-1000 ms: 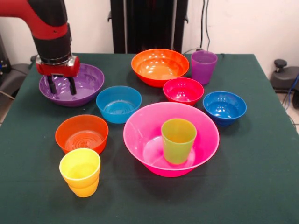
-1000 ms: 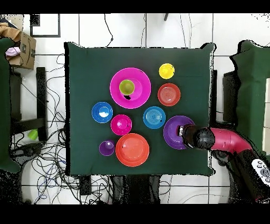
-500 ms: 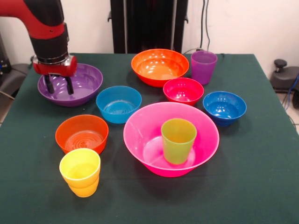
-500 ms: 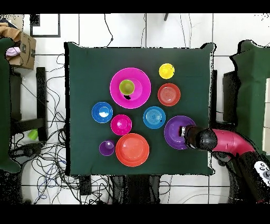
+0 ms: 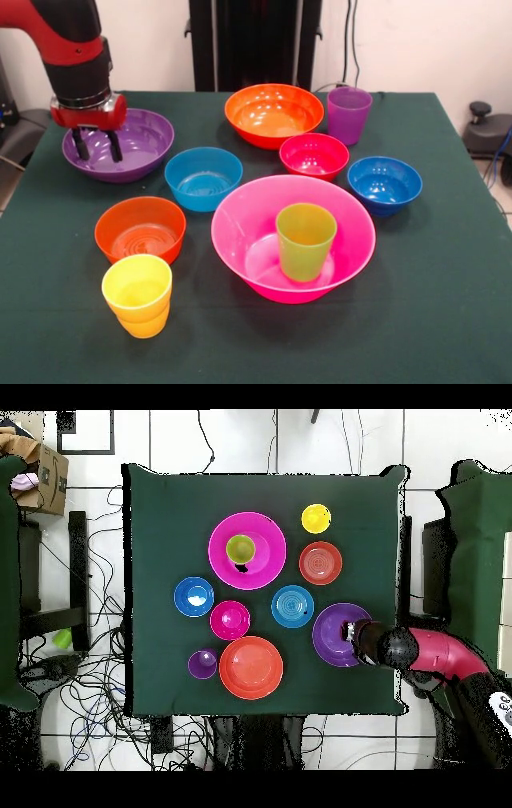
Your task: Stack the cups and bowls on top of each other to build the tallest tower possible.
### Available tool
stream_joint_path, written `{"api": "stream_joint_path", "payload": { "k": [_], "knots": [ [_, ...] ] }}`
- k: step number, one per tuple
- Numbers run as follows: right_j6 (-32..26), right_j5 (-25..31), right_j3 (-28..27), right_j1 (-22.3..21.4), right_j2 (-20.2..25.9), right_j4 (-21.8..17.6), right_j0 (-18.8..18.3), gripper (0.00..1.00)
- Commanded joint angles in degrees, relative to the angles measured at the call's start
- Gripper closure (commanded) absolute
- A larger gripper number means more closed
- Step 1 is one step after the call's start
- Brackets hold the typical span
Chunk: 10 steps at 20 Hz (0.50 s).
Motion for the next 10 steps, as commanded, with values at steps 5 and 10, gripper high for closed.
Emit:
{"api": "stream_joint_path", "payload": {
  "k": [5,10],
  "knots": [
    [-18.2,9.3,-3.1,-1.7,6.1,-0.3,0.1,0.00],
    [-17.7,11.7,-1.8,-4.4,7.1,0.8,-0.1,0.00]
  ]
}}
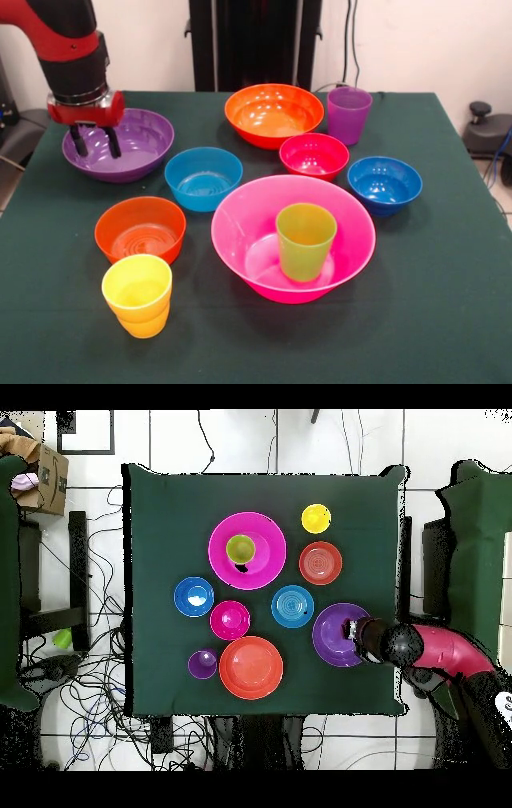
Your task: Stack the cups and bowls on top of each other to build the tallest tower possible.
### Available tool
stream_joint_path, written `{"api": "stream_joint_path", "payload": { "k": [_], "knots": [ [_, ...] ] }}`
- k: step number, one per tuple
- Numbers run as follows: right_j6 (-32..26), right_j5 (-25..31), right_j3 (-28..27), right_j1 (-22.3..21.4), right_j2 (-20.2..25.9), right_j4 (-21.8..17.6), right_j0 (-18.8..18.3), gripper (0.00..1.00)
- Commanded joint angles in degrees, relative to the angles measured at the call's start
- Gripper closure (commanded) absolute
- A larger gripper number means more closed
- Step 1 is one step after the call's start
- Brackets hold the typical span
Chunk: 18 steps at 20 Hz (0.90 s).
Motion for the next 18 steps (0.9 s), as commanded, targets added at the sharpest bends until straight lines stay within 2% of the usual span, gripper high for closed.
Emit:
{"api": "stream_joint_path", "payload": {
  "k": [1,6,18],
  "knots": [
    [-18.0,8.6,-2.2,-3.2,5.1,0.5,1.0,0.00],
    [-18.7,10.8,-3.4,-3.8,6.0,-0.2,1.0,0.00],
    [-20.2,10.7,-7.0,1.0,7.3,-2.5,-0.6,0.00]
  ]
}}
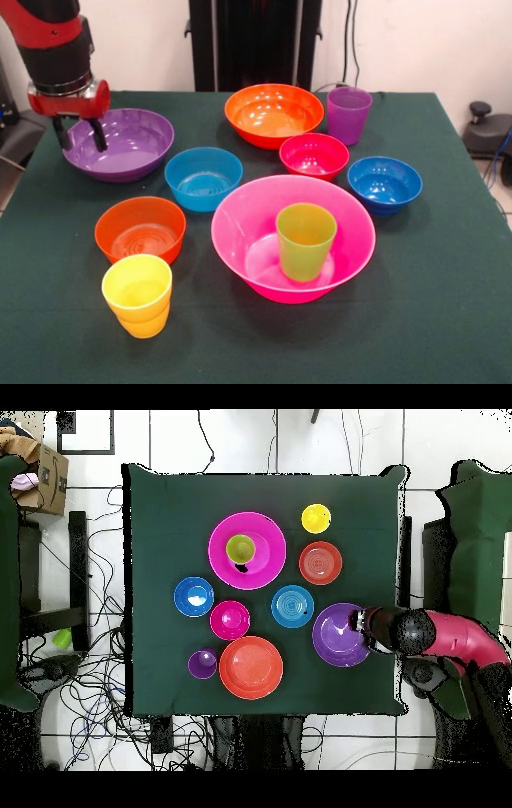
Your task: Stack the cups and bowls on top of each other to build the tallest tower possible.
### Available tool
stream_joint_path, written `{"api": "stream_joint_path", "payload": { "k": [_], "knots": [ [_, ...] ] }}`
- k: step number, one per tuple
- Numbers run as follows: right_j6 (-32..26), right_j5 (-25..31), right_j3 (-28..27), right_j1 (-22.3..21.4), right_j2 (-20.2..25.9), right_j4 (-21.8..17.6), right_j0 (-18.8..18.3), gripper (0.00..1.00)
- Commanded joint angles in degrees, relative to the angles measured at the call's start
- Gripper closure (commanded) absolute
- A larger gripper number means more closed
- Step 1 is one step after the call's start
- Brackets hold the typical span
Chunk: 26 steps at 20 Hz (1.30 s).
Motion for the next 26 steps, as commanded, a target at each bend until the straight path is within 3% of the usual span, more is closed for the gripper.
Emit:
{"api": "stream_joint_path", "payload": {
  "k": [1,12,20,26],
  "knots": [
    [-20.8,4.4,-6.0,4.4,3.3,-2.7,0.0,0.00],
    [-25.0,5.7,-9.9,8.6,4.0,-3.2,-0.9,0.00],
    [-20.6,0.3,-4.7,10.0,1.8,-5.4,-0.1,0.00],
    [-25.3,1.8,-5.1,11.9,2.7,-5.8,-1.3,0.00]
  ]
}}
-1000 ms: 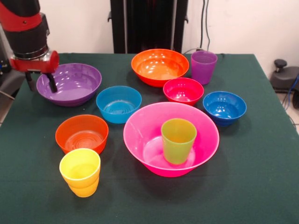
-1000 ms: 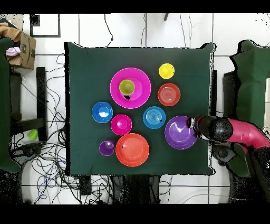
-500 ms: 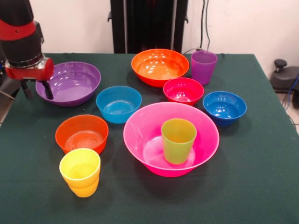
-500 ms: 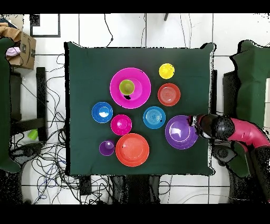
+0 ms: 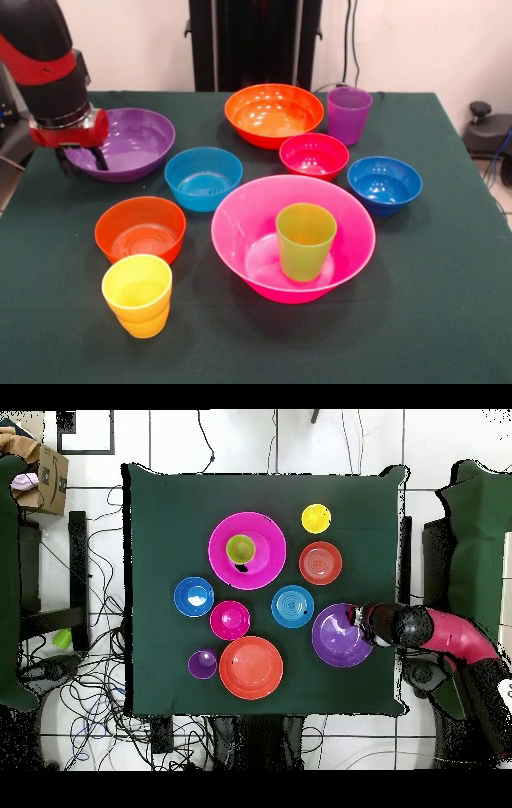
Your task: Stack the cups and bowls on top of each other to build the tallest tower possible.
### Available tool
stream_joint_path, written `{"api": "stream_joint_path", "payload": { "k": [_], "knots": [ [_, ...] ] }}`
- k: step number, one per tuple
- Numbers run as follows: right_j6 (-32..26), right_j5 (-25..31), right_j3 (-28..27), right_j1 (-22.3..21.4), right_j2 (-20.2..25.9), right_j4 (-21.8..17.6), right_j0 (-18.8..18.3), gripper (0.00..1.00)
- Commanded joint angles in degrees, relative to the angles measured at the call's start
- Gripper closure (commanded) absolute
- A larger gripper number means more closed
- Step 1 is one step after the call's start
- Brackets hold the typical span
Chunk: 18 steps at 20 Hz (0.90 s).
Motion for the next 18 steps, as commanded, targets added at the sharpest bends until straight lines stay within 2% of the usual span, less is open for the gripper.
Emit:
{"api": "stream_joint_path", "payload": {
  "k": [1,7,18],
  "knots": [
    [-20.9,2.1,0.0,3.4,1.6,-5.0,0.8,0.00],
    [-21.3,1.6,-1.3,4.6,1.7,-5.5,1.0,0.00],
    [-19.2,-0.6,-0.5,3.3,1.0,-6.3,1.4,0.00]
  ]
}}
